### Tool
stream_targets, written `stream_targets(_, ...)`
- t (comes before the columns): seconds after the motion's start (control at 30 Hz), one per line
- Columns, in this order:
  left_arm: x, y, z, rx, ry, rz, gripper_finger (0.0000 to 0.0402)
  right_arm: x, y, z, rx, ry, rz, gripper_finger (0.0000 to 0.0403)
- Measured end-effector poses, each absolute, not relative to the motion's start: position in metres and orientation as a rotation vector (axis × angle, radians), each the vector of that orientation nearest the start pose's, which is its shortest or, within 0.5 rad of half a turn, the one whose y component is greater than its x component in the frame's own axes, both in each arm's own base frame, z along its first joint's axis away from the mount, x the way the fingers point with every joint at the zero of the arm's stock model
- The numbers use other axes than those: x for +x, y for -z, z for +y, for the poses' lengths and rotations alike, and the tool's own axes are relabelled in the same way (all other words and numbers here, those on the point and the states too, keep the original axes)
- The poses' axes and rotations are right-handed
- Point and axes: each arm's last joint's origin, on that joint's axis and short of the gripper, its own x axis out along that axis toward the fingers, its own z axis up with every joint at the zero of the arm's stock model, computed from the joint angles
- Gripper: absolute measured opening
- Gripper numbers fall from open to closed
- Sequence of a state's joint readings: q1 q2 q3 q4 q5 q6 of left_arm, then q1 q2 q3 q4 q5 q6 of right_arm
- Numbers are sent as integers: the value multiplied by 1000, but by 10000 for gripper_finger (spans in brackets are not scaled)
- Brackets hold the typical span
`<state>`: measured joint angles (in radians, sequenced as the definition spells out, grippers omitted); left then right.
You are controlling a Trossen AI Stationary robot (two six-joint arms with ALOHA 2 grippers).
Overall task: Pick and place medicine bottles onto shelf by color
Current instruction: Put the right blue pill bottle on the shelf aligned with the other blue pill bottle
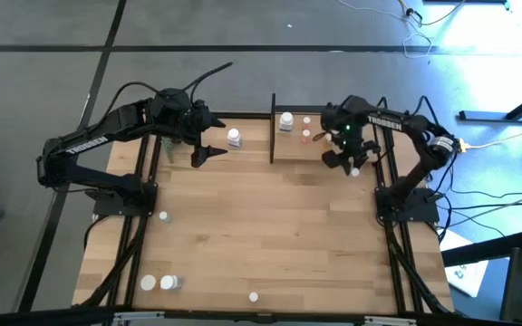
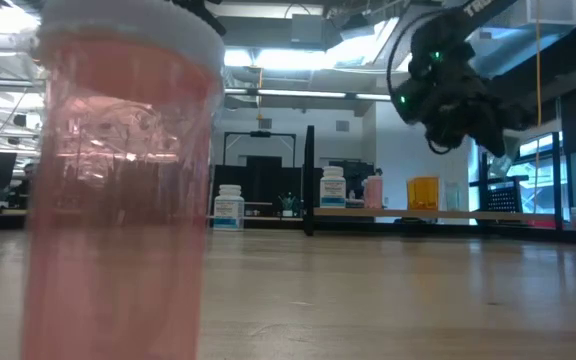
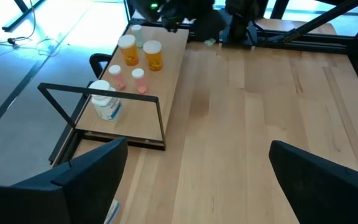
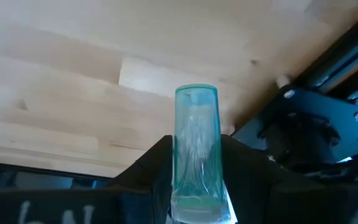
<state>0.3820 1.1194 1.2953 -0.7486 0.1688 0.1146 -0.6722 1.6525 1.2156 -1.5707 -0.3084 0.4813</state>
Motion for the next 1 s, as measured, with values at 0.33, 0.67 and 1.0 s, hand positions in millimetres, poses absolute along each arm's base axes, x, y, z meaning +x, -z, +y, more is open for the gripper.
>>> stream_targets(0.33,203,-391,76,-44,-175,563,387,240,-236,-83,1170,610,1738,132)
stream_targets(0.67,203,-391,76,-44,-175,563,387,277,-211,-46,1197,478,1732,132)
stream_targets(1.0,203,-391,76,-44,-175,564,387,294,-167,-33,1229,354,1926,132)
